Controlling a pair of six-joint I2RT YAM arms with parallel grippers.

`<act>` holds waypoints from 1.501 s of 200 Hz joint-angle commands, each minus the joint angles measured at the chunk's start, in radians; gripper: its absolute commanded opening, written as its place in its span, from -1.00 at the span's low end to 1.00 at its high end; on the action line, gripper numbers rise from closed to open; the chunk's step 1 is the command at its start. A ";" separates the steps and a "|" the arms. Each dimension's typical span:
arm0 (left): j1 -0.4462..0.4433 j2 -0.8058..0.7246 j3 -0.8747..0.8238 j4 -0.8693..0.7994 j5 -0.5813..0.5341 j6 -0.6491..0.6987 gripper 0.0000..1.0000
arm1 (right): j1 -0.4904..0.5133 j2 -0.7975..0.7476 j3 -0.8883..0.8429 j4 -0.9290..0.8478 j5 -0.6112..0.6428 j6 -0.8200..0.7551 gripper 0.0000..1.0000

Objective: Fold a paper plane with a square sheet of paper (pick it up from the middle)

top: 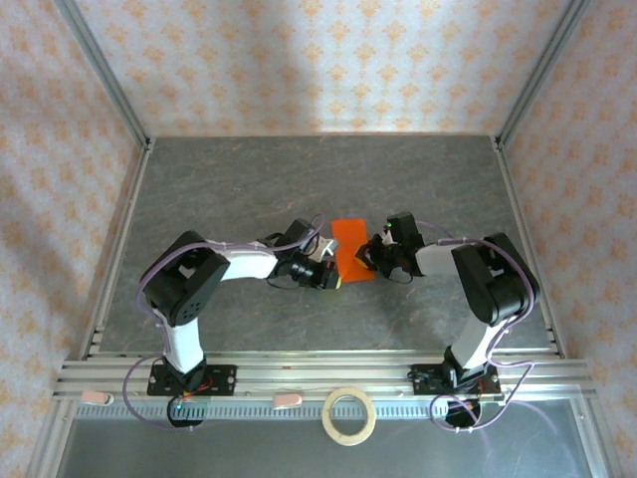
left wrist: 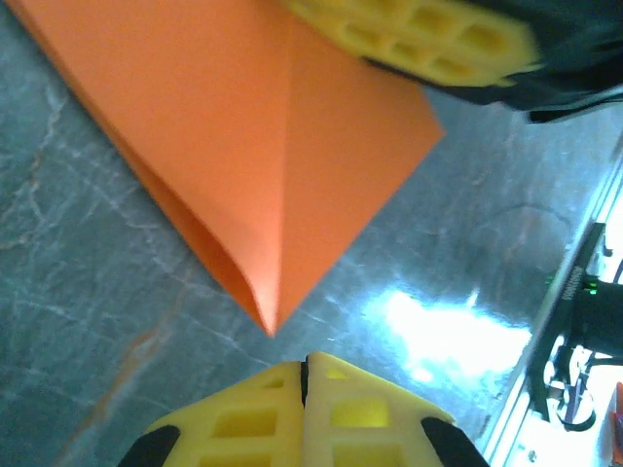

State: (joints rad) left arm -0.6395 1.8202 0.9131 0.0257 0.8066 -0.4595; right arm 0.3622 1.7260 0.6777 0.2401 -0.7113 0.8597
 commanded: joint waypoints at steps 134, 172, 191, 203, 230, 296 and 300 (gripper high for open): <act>0.014 0.202 0.136 -0.007 -0.046 0.022 -1.00 | -0.003 0.031 -0.045 -0.076 0.041 0.000 -1.00; 0.014 0.174 0.036 0.010 -0.038 0.044 -1.00 | -0.002 -0.025 0.026 -0.128 0.037 -0.035 -1.00; 0.015 0.168 0.020 0.000 -0.030 0.066 -1.00 | -0.002 -0.067 0.045 -0.125 0.028 -0.028 -1.00; 0.015 0.165 0.017 -0.003 -0.028 0.074 -1.00 | 0.006 -0.085 0.048 -0.117 0.015 -0.027 -1.00; 0.015 0.166 0.018 -0.003 -0.021 0.081 -1.00 | 0.054 -0.072 0.056 -0.096 -0.020 -0.020 -1.00; 0.018 0.175 0.025 -0.013 -0.027 0.082 -1.00 | 0.019 0.027 -0.013 -0.074 0.018 -0.027 -1.00; 0.018 0.177 0.026 -0.017 -0.024 0.085 -1.00 | 0.009 0.027 -0.010 -0.073 0.013 -0.034 -1.00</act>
State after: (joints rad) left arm -0.6281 1.9564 0.9791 0.1570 0.8085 -0.4015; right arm 0.4152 1.7180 0.6964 0.1768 -0.7372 0.8516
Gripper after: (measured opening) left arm 0.053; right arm 0.048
